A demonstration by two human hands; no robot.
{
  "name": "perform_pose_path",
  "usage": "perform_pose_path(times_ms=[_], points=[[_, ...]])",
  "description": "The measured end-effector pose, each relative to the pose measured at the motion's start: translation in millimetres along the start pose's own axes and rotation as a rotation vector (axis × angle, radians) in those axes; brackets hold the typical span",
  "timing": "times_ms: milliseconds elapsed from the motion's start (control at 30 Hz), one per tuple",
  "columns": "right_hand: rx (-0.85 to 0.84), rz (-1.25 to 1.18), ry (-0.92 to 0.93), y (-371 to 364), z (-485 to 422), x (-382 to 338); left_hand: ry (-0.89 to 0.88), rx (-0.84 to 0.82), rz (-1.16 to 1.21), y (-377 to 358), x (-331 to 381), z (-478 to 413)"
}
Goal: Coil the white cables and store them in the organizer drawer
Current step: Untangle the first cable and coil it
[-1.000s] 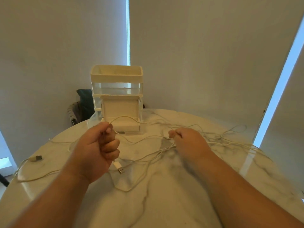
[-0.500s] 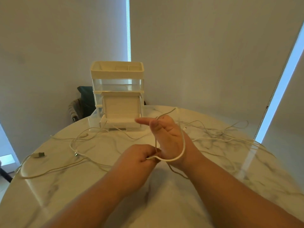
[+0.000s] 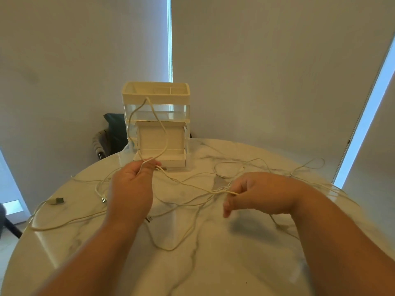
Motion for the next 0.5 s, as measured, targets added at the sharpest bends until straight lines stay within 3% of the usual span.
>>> perform_pose_path(times_ms=[67, 133, 233, 367, 433, 500], points=[[0.019, 0.150, -0.087, 9.2, 3.7, 8.7, -0.021, 0.057, 0.001, 7.5, 1.8, -3.3], [0.158, 0.256, -0.202, 30.2, 1.3, 22.8, -0.056, 0.078, 0.032, 12.6, 3.7, -5.7], [0.584, 0.099, -0.338, 72.1, -1.9, 49.3, -0.103, 0.021, 0.073, 6.6, 7.3, -3.7], [1.155, -0.179, -0.116, 103.1, 15.6, 43.3, -0.135, -0.277, 0.045, -29.4, 13.1, 19.5], [1.212, -0.300, 0.031, 102.0, 21.6, 26.4, -0.164, -0.363, -0.034, -39.9, 11.8, 29.6], [1.114, -0.335, 0.178, 91.6, 16.4, 10.1, -0.142, -0.390, -0.049, -43.0, 8.7, 31.4]])
Point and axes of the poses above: each hand's wrist, its own z-axis away from the middle knuckle, its own y-axis out of the back of the hand, x = y × z, the point moved 9 cm from there along -z, towards the middle knuckle, and after that the axes turned 12 degrees about x, right-handed, at the moved point
